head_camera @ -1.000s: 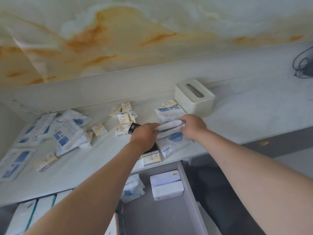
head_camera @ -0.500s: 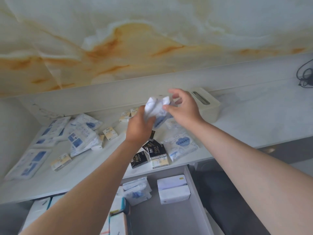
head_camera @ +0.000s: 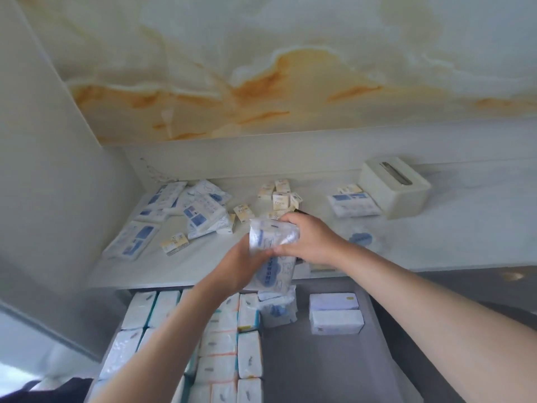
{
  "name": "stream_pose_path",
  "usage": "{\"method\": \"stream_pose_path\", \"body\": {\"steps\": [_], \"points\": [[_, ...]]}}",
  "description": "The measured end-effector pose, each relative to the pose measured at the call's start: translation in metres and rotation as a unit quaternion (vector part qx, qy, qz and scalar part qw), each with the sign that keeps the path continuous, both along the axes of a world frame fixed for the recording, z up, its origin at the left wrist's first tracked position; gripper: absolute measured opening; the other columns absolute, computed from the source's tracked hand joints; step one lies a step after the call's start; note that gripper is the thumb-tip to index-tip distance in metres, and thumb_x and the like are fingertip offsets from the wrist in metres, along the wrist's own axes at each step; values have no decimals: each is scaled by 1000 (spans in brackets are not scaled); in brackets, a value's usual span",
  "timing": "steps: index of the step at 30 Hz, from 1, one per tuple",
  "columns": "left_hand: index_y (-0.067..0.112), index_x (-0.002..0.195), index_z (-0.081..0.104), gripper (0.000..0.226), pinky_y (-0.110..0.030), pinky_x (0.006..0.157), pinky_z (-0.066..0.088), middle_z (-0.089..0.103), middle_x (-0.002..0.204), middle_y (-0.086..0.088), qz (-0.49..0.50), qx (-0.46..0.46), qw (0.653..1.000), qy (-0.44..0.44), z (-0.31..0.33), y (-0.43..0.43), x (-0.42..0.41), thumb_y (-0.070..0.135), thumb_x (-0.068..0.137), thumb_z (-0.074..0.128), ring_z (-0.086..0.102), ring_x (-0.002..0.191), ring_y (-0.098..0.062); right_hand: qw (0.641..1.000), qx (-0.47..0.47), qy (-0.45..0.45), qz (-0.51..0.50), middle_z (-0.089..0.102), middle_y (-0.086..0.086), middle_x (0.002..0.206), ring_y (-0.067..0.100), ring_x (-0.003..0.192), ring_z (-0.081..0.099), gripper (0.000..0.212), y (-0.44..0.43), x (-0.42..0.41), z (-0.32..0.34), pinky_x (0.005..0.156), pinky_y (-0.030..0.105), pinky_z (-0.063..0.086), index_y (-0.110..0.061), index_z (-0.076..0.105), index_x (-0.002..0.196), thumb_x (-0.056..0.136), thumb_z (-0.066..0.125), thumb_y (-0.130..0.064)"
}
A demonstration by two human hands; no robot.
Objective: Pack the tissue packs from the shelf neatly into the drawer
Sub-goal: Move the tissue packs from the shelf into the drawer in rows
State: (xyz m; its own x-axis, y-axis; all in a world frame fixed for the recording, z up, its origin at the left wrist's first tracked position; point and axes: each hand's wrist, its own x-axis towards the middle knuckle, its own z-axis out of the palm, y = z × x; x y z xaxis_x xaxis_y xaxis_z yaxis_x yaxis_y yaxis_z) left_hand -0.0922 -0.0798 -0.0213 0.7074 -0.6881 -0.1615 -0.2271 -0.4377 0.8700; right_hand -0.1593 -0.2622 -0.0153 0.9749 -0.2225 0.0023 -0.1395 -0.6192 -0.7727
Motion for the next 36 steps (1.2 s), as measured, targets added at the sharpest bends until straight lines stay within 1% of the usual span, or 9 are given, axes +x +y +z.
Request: {"method": "stream_pose_path", "body": {"steps": [5,9,12,15,22,26,30,32,36], "points": [[33,121,53,23,-33,97,48,66,113,10,-20,-5,999,28,-33,32,-16,36,98,55,63,106,-9,987,-126,75,67,56,-13,105,7,93,55,53,26,-13,-4,74,22,43,-29,61,104,61,87,-47],[27,120,49,37,-30,89,47,61,110,9,-83,93,992,2,-68,38,-25,47,91,62,59,101,-10,955,-200,180,121,49,-9,79,14,73,47,35,41,-28,-32,54,24,32,-25,48,78,71,82,-31],[29,131,44,65,-24,89,43,52,118,11,-131,172,976,-6,-99,45,-21,47,77,77,52,105,-8,933,-264,204,133,54,-4,87,22,82,51,20,43,-41,-63,56,31,33,-23,51,82,79,69,-15],[39,135,40,78,-26,97,42,50,126,12,-128,190,972,-49,-126,49,-16,47,67,78,46,117,-11,917,-311,217,123,63,1,109,26,102,59,27,47,-50,-98,69,30,38,-22,59,100,80,60,-4],[27,155,9,96,-37,108,35,28,147,1,-111,233,939,-228,-167,42,-17,47,78,62,29,135,-21,955,-265,131,39,54,0,130,23,124,48,41,72,-30,-167,91,33,44,-21,55,126,87,64,-15],[29,152,19,72,-37,109,31,29,149,1,-109,293,902,-296,-183,37,-13,46,91,54,28,135,-23,968,-234,59,-71,42,0,124,26,116,51,56,84,-36,-208,85,37,52,-24,47,122,75,67,0],[30,147,29,58,-38,103,32,35,142,-1,-66,298,892,-333,-192,28,-13,38,93,49,32,129,-25,971,-66,-17,-230,32,5,139,24,124,50,77,85,-43,-223,100,25,43,-15,41,135,68,68,14],[28,146,31,55,-38,103,33,36,141,-3,-52,299,892,-334,-194,24,-15,37,94,46,33,129,-26,949,8,-25,-314,31,6,144,22,128,48,82,86,-36,-220,105,30,44,-13,38,140,69,66,17],[28,142,38,67,-39,94,43,48,133,-3,-40,249,905,-342,-197,24,-18,45,82,62,45,118,-27,967,4,-80,-242,37,3,141,19,131,45,77,87,-38,-220,110,19,35,-14,40,138,70,53,21]]}}
